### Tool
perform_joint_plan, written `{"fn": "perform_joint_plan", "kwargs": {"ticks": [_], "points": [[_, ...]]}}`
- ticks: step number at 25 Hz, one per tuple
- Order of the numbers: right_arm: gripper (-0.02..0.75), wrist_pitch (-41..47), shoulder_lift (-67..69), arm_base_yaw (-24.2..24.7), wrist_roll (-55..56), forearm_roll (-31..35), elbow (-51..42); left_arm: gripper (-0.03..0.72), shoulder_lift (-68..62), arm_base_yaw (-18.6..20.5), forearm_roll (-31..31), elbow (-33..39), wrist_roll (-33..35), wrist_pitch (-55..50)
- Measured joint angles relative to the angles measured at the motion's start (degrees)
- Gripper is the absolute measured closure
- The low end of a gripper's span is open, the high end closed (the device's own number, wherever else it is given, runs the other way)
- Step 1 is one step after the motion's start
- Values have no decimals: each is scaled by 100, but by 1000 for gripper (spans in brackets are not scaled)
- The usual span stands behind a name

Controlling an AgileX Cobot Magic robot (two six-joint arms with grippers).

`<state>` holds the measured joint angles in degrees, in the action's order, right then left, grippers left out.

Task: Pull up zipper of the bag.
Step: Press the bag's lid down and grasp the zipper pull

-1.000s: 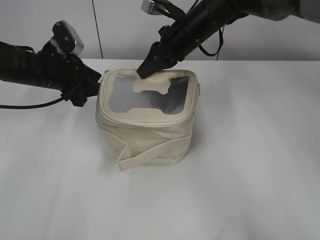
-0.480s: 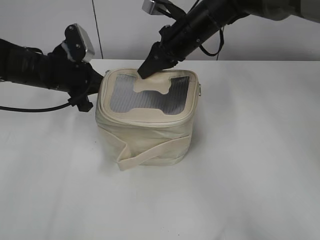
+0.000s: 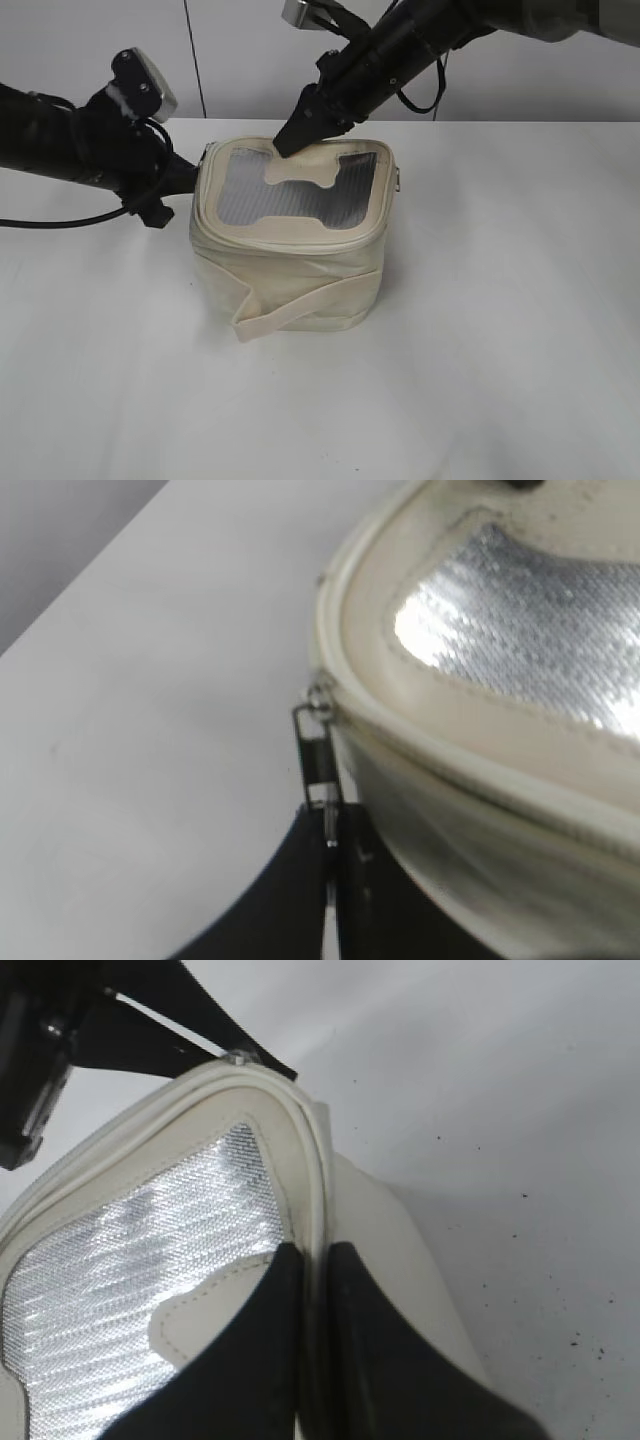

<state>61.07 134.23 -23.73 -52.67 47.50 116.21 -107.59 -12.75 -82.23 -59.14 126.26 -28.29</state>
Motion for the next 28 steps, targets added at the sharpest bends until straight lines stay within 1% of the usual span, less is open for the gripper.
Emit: {"fn": "perform_joint_plan", "kwargs": {"ticks": [3, 6, 17, 24, 28], "points": [[687, -11, 0, 0, 5, 10, 0, 692, 334, 0, 32, 352, -56, 136], [687, -11, 0, 0, 31, 37, 0, 692, 637, 0, -106, 666, -77, 198], [687, -1, 0, 0, 283, 73, 0, 692, 1606, 0, -166, 1567, -302, 331], [689, 21, 5, -28, 457, 197, 0, 692, 2325, -11, -181, 2363, -563, 280], [689, 108, 10, -72, 463, 306, -7, 692, 2703, -79, -208, 2663, -827, 81]]}}
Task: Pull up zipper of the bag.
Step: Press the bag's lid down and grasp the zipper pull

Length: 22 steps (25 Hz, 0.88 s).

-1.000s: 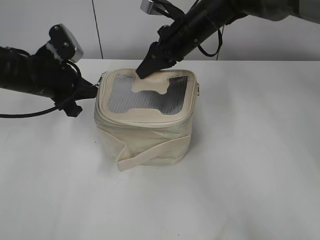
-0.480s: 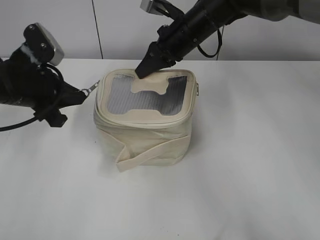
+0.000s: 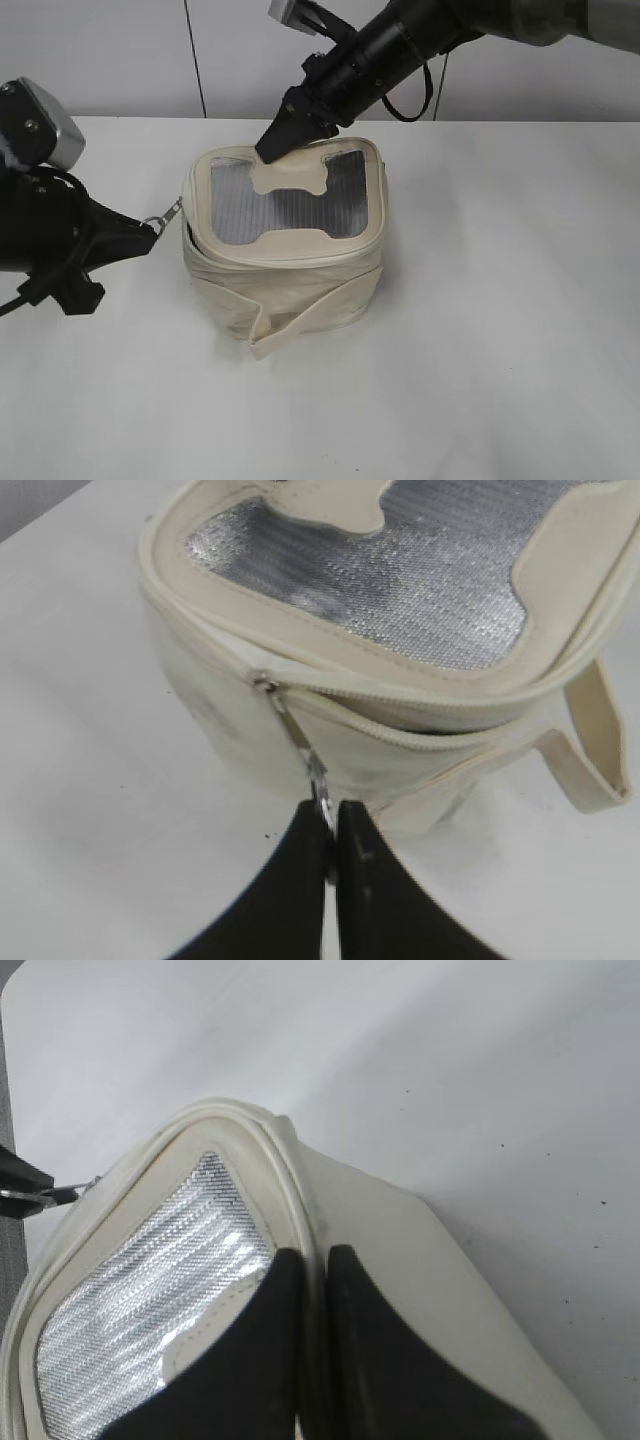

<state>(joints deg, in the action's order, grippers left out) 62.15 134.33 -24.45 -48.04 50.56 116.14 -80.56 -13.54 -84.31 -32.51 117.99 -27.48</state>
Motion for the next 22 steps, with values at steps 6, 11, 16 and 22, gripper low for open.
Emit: {"fn": "perform_joint_plan", "kwargs": {"ticks": [6, 11, 16, 22], "points": [[692, -111, 2, 13, 253, -24, 0, 692, 205, -477, 457, 290, -606, 128], [692, -127, 2, 18, 461, -30, -11, 692, 210, -587, 550, 290, -838, -34], [694, -132, 2, 18, 552, -30, -18, 692, 210, -1466, 361, 296, -877, 255], [694, -132, 2, 30, 554, -19, -18, 692, -146, -2628, -500, -107, -877, 1121]]}}
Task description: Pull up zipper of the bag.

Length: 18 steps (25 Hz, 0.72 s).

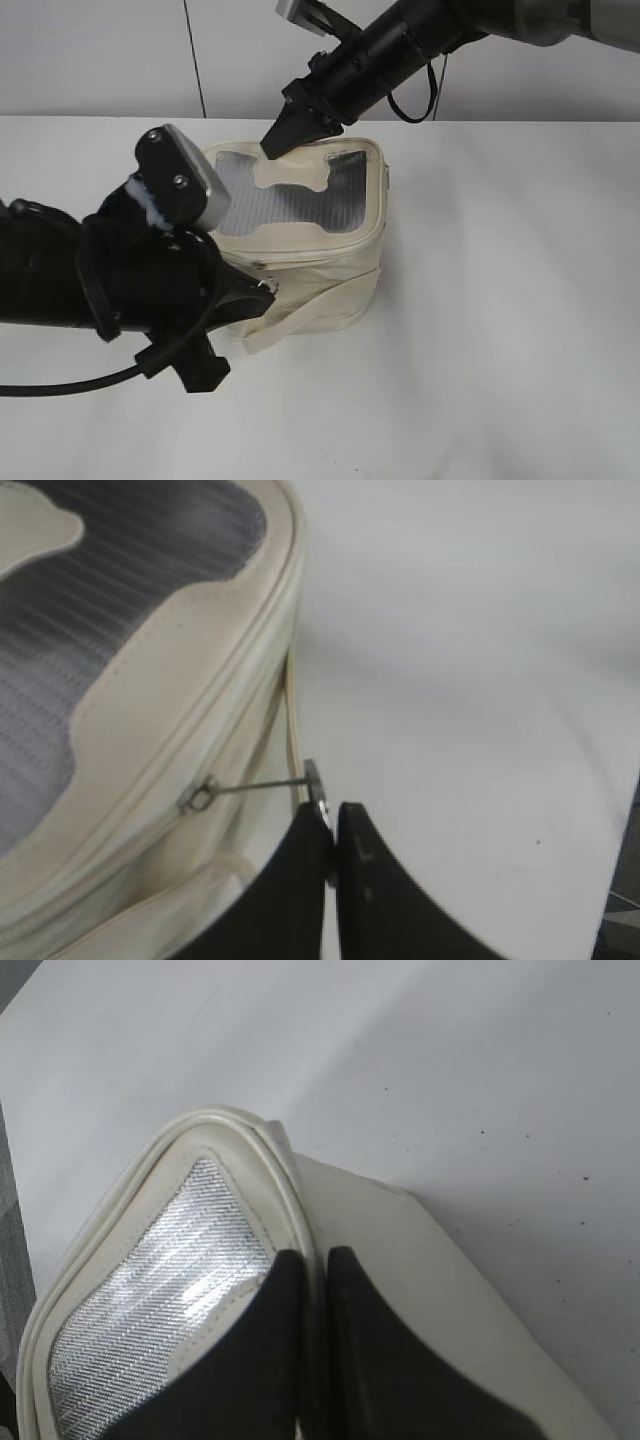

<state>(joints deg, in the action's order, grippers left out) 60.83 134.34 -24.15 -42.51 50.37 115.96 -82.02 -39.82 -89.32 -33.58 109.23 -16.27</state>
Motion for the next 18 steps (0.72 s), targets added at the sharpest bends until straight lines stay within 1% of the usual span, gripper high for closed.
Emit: {"fn": "perform_joint_plan", "kwargs": {"ticks": [2, 5, 7, 8, 9, 11, 12, 13, 15, 16, 18], "points": [[694, -6, 0, 0, 0, 4, 0, 692, -136, -113, -158, -131, 0, 6], [692, -26, 0, 5, 38, 4, 0, 692, -176, -139, -300, -146, 0, -1], [656, -47, 0, 5, 117, 6, 0, 680, -176, -139, -412, -146, 0, -21], [604, -119, 0, 24, 167, 49, 0, 657, -176, -144, -434, -146, -6, -64], [527, -211, -6, 51, 221, 91, 0, 618, -169, -159, -440, -146, -47, -140], [360, -310, -42, 148, 288, 98, 6, 512, -101, -180, -429, -146, -259, -322], [290, -310, -84, 227, 313, 90, 6, 449, -27, -167, -395, -146, -466, -364], [250, -299, -144, 317, 371, 53, 6, 394, 75, -126, -329, -146, -693, -393], [230, -199, -289, 504, 494, -11, 6, 332, 371, 24, -181, -146, -1078, -393], [234, -156, -375, 616, 595, -34, 6, 316, 515, 138, -120, -146, -1285, -374], [248, -53, -518, 845, 825, -60, -25, 309, 841, 408, -24, -152, -1604, -368]]}}
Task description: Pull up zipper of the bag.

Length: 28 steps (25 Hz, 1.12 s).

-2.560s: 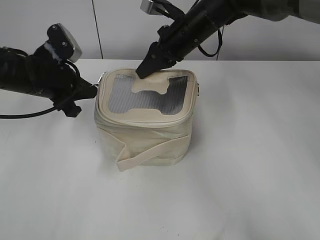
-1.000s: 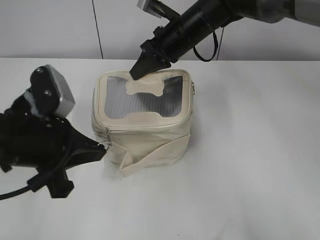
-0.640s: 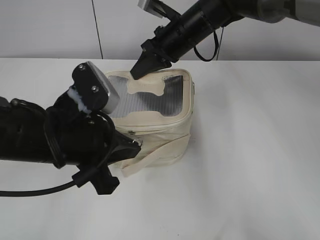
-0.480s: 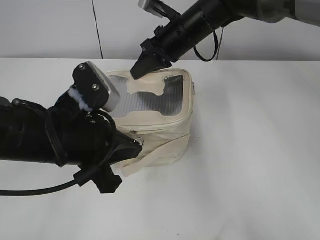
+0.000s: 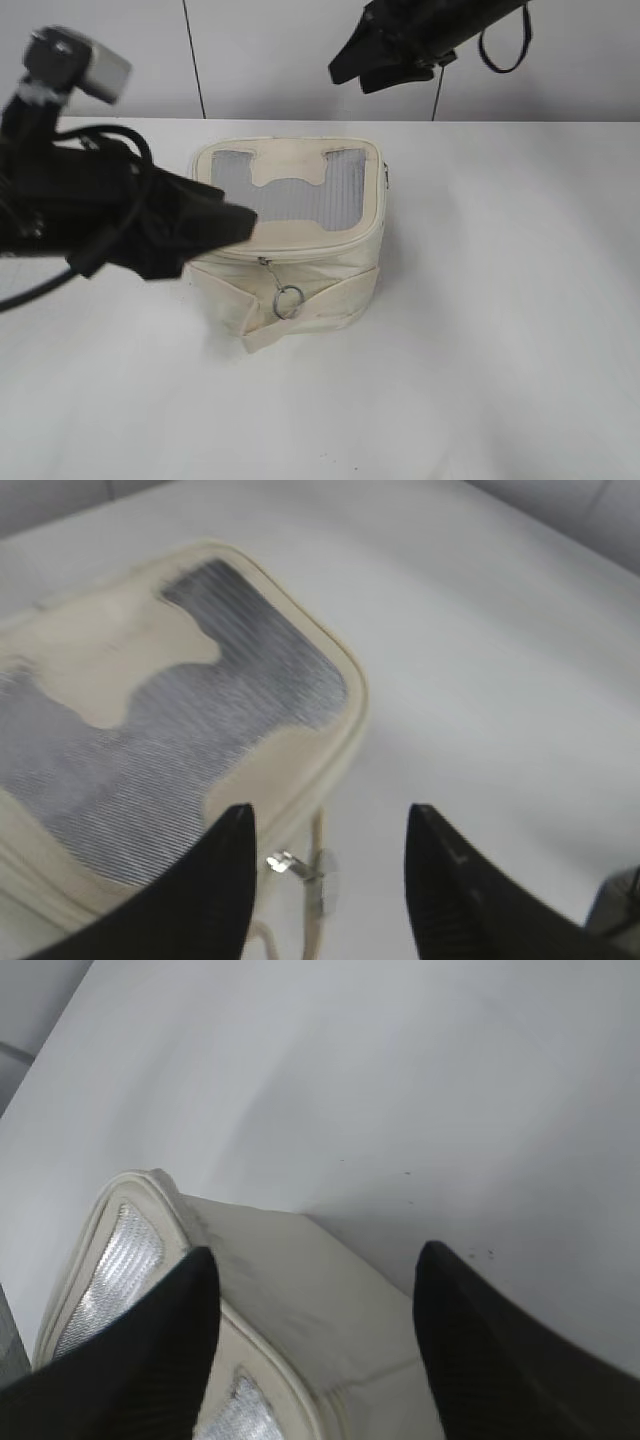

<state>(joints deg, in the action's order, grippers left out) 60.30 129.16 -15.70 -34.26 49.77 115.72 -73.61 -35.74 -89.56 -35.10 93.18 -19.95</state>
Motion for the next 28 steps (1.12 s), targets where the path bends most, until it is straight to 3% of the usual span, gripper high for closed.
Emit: {"fn": "perform_joint_plan", "kwargs": {"ticks": [4, 6, 9, 14, 19, 24, 28], "points": [[264, -60, -385, 527, 167, -25, -692, 339, 90, 1009, 538, -407, -569, -687], [265, -312, -692, 773, 26, -27, -1417, 349, -266, 1520, 1020, -962, -909, -1367], [265, -965, -1282, 1045, -735, 317, -2907, 354, -1128, 1900, 1737, -2111, -1345, -2222], [265, -1879, -2145, 1080, -3107, 2187, -5257, 353, -2713, 1769, 3132, -4282, -2133, -3242], [265, -1902, -2285, 1080, -5205, 3794, -6440, 353, -3870, 1345, 4422, -6111, -2800, -3783], [265, -1875, -2285, 1080, -5842, 4197, -6651, 353, -4691, 1165, 4840, -7139, -3188, -4266], [265, -1856, -2285, 1080, -5973, 4288, -6656, 353, -5069, 1165, 4954, -7371, -3289, -4535]]}}
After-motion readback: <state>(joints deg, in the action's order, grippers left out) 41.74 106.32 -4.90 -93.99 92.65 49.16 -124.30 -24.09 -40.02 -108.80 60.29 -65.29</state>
